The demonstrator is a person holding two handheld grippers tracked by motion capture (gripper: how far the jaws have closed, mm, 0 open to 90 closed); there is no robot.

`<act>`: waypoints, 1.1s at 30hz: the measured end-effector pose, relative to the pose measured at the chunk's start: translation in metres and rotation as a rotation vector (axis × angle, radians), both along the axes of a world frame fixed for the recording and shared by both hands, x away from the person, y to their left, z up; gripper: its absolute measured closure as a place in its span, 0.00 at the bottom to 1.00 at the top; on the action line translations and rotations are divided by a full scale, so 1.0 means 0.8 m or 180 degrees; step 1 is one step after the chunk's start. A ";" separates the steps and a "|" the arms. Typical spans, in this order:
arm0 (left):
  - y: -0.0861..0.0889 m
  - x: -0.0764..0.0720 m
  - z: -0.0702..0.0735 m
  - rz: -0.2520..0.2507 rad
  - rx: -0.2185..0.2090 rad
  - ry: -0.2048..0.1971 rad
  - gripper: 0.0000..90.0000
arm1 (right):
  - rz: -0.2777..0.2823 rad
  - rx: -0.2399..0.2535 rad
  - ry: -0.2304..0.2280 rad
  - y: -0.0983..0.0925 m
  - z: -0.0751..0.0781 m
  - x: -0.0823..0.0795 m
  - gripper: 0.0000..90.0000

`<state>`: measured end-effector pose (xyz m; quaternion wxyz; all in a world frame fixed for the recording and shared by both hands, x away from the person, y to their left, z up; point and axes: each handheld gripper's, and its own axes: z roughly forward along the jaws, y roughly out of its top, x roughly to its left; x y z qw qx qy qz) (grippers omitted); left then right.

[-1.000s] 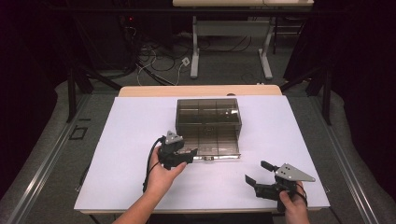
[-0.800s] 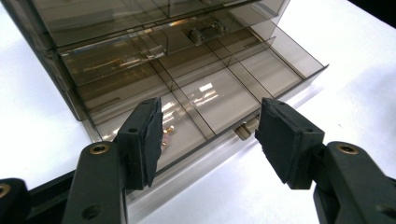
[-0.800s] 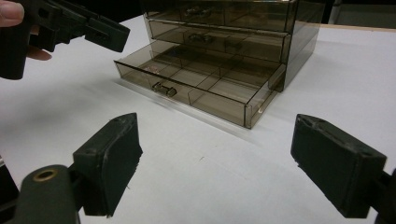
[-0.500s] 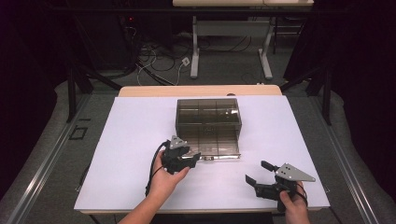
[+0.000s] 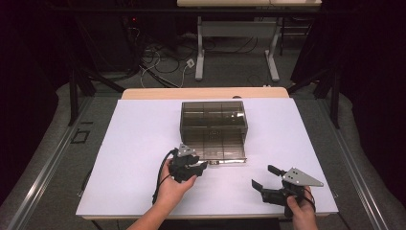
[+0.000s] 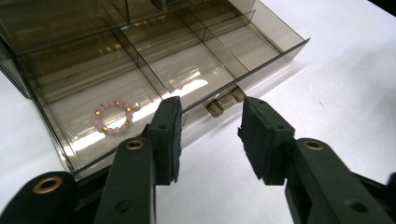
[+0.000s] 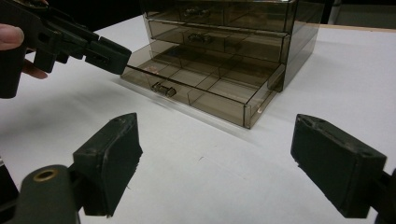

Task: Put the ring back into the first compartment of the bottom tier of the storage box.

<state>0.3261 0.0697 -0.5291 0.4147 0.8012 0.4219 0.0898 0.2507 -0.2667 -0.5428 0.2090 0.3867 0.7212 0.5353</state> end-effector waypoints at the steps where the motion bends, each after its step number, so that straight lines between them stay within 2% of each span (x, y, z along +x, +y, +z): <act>1: 0.000 -0.001 0.000 0.0000 0.0000 0.0033 0.67 | 0.0000 -0.0001 0.0000 0.000 0.000 0.000 0.17; 7: -0.002 -0.002 -0.006 0.0024 -0.0009 0.0050 0.71 | 0.0002 0.0004 -0.0012 0.000 0.000 0.000 0.17; 10: -0.002 -0.003 -0.008 -0.0017 0.0015 0.0091 0.73 | -0.0011 0.0009 -0.0011 0.000 0.000 0.000 0.17; 13: -0.004 -0.004 -0.011 0.0053 0.0000 0.0117 0.76 | 0.0004 0.0007 -0.0012 0.000 0.000 0.000 0.17; 20: -0.005 -0.002 -0.017 0.0063 0.0019 0.0181 0.82 | 0.0002 0.0008 -0.0009 0.000 0.000 0.000 0.17; 23: -0.006 -0.001 -0.018 0.0060 0.0030 0.0208 0.86 | -0.0034 -0.0044 0.0011 -0.001 0.001 -0.001 0.17; 24: -0.006 0.000 -0.018 0.0041 0.0052 0.0235 0.86 | 0.0000 0.0006 -0.0010 0.000 0.000 0.000 0.17; 25: -0.007 0.000 -0.019 0.0044 0.0052 0.0251 0.88 | -0.0046 0.0011 -0.0038 0.001 -0.001 0.000 0.17; 33: -0.011 0.004 -0.023 0.0071 0.0033 0.0321 0.99 | 0.0000 0.0007 -0.0015 0.000 0.000 0.000 0.17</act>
